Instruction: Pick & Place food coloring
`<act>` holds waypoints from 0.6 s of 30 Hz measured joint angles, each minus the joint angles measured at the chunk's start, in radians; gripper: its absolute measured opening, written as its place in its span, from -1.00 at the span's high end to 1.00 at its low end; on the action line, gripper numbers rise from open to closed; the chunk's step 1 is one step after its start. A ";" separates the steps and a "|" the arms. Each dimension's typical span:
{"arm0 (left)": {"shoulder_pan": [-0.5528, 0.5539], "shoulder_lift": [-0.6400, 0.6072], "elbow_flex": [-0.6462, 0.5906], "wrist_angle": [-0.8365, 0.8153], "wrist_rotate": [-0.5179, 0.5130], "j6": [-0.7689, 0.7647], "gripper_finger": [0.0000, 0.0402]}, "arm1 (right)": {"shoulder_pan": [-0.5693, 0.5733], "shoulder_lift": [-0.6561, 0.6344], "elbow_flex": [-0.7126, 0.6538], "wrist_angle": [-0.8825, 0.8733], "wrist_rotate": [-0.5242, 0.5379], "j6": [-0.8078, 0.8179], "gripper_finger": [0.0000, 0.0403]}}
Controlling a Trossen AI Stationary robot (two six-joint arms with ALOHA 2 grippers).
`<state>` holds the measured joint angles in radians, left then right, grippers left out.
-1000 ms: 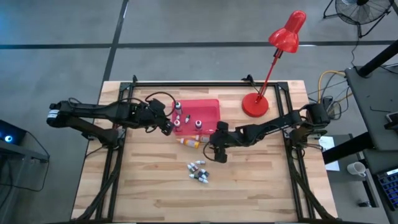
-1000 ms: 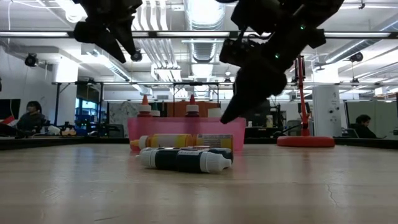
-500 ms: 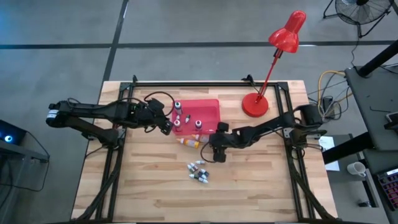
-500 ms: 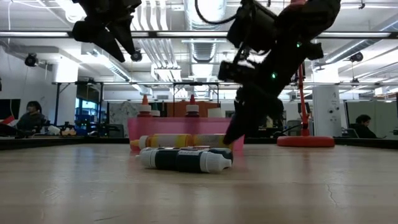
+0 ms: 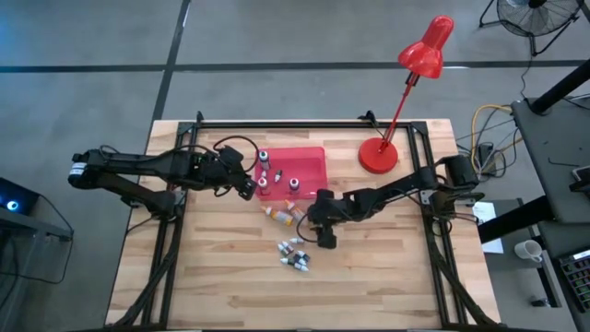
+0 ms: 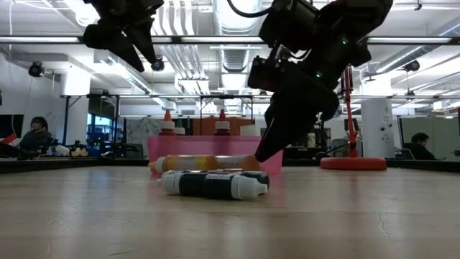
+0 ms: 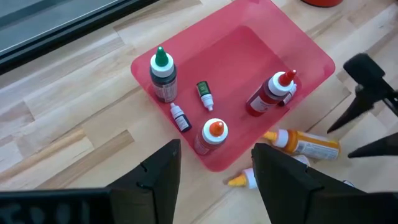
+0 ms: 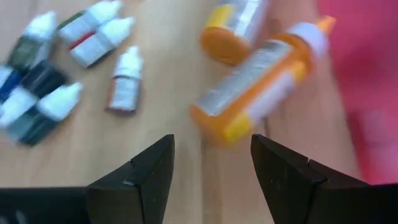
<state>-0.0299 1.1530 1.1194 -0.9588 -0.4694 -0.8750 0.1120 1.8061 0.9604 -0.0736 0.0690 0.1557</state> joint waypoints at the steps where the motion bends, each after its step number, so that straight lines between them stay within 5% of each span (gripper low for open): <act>1: 0.000 0.000 0.000 0.000 0.000 0.000 0.15 | -0.001 0.000 0.000 0.000 0.012 0.030 -0.01; 18: 0.000 0.000 0.000 0.000 0.000 0.002 0.15 | -0.002 0.021 0.051 0.007 0.099 0.364 -0.01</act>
<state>-0.0297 1.1530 1.1194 -0.9585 -0.4690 -0.8730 0.1097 1.8268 1.0114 -0.0671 0.1675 0.5199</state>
